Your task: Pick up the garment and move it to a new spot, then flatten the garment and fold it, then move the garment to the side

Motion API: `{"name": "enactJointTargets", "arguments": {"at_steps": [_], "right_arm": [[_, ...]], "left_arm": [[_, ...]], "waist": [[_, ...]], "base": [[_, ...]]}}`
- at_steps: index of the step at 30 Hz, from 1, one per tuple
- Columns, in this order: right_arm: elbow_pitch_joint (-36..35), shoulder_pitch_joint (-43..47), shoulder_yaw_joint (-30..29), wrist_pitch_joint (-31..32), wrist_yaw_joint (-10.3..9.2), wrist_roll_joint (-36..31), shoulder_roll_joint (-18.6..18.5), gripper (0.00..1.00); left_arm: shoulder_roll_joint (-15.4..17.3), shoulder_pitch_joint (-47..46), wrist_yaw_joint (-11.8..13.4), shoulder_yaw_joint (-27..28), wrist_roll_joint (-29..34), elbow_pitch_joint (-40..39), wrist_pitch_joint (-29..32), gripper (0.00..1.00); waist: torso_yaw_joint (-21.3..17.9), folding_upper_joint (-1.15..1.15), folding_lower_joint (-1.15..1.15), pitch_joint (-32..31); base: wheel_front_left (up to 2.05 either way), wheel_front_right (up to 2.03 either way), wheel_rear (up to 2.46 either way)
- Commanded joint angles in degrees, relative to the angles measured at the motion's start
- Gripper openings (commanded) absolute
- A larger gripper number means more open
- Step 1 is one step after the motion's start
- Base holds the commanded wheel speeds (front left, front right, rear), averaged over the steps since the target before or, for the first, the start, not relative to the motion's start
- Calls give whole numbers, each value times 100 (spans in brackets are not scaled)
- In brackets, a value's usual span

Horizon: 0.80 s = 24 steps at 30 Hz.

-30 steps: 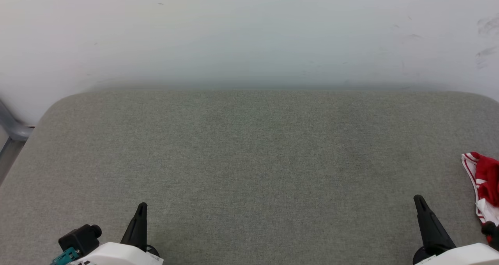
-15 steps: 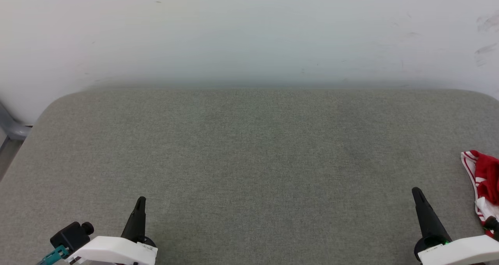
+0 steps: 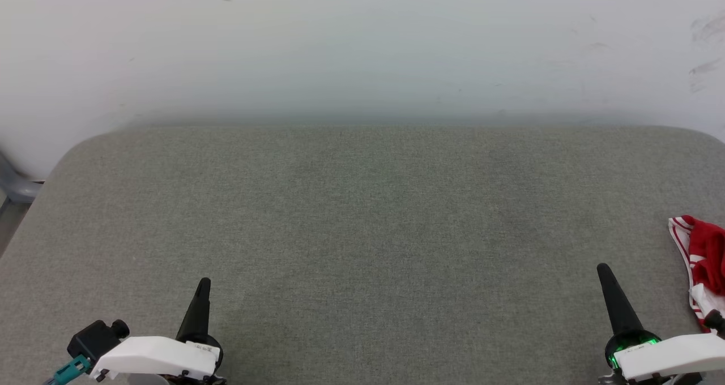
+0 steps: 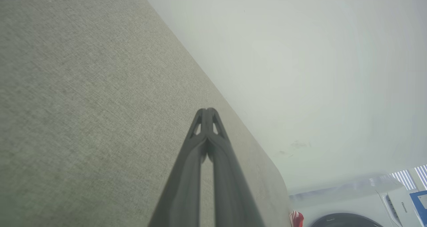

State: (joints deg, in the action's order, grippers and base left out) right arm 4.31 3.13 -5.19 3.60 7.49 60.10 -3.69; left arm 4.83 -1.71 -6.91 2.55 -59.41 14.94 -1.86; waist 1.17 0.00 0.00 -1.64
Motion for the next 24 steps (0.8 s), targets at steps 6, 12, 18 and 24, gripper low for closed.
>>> {"name": "enactJointTargets", "arguments": {"at_steps": [6,12,18,24], "right_arm": [[93,-251,5,30,1,478,-43,0],[206,-340,6,48,1,833,-42,0],[307,-432,6,69,1,1166,-41,0],[404,-512,4,85,1,1485,-38,0]], "left_arm": [[-19,-190,-32,81,-453,-74,120,0],[-42,-229,-37,119,-804,-79,210,0],[-65,-270,-43,157,-1134,-81,293,0],[-82,-296,-49,197,-1451,-82,376,0]], "waist": [[-11,0,0,17],[-21,0,0,33],[-32,0,0,49],[-42,0,0,65]], "base": [[0,0,0],[0,0,0],[0,0,0],[0,0,0]]}}
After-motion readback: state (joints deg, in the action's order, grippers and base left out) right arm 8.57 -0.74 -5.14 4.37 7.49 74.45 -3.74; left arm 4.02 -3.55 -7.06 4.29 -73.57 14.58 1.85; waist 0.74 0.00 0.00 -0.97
